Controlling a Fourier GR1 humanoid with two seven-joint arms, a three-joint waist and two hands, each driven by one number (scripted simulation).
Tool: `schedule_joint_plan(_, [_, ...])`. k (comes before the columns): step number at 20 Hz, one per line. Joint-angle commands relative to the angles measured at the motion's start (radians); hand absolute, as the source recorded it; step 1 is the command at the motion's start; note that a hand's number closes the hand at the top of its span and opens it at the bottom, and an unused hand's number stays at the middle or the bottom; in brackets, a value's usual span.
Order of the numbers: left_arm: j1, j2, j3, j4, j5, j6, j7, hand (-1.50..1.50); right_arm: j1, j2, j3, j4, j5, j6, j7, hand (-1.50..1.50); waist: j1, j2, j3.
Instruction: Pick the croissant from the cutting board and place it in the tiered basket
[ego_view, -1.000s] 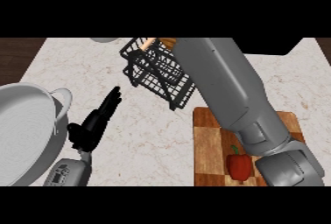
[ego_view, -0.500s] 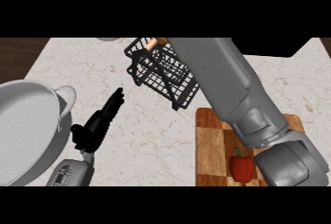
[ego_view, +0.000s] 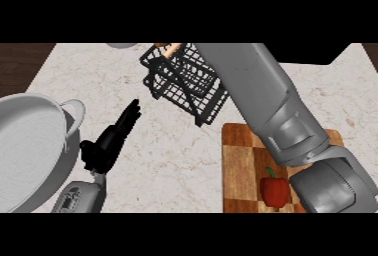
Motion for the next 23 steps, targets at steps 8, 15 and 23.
schedule_joint_plan(8, [0.034,0.020,0.044,-0.002,0.012,0.013,-0.005,0.00,-0.016,-0.126,0.102,0.070,0.230,-0.378,0.096,-1.50,-0.087,-0.024,0.000])
schedule_joint_plan(15, [0.106,0.039,0.079,-0.015,0.025,0.023,-0.021,0.00,0.162,-0.197,0.085,-0.203,0.219,-0.410,0.037,-1.50,-0.147,-0.049,0.004])
schedule_joint_plan(23, [0.148,0.035,0.104,-0.011,0.040,0.037,-0.027,0.00,0.450,-0.293,0.116,-0.536,0.169,-0.248,0.039,-1.50,-0.212,-0.064,0.004])
